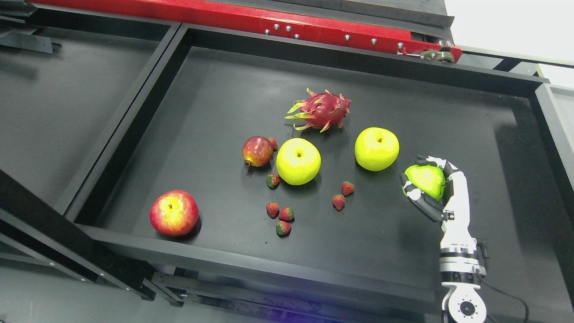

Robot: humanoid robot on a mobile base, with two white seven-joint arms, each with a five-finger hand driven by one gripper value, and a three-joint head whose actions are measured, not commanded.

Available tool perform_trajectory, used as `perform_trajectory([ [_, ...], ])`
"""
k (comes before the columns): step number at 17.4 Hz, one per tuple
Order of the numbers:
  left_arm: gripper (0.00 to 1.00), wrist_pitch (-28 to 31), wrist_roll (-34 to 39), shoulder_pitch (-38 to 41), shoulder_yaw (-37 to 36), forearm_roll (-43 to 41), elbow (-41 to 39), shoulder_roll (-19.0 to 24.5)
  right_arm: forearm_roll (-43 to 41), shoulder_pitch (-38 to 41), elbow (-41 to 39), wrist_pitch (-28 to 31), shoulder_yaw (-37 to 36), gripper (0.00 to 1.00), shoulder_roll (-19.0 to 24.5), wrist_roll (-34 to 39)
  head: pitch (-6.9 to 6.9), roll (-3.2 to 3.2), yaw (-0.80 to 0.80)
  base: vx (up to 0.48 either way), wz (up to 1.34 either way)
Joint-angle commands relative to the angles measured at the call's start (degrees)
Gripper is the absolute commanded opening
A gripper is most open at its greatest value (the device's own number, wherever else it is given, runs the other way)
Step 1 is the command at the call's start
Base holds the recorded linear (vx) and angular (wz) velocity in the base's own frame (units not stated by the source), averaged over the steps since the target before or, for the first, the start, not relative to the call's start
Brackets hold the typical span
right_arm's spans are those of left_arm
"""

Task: Place green apple on left shelf middle layer
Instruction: 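Lower the apple onto the tray and open the right hand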

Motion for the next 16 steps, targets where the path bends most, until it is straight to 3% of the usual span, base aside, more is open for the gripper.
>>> perform_trajectory([
  [1, 1.00, 0.03, -0.05, 0.53, 0.00, 0.00, 0.00, 1.00, 0.09, -0.73, 0.28, 2.43, -0.42, 0.39, -1.00, 0.39, 0.00, 0.00, 0.00, 0.016, 0.00],
  [2, 1.00, 0.03, -0.05, 0.53, 0.00, 0.00, 0.00, 1.00, 0.09, -1.08, 0.28, 3.23, -0.24, 0.99, -1.00, 0.73, -0.01, 0.00, 0.00, 0.016, 0.00],
  [16, 1.00, 0.03, 0.03, 0.53, 0.00, 0.00, 0.00, 1.00, -0.96, 1.81, 0.72, 2.80, 3.09, 1.00, -1.00, 1.00, -0.01, 0.00, 0.00, 0.000, 0.00],
])
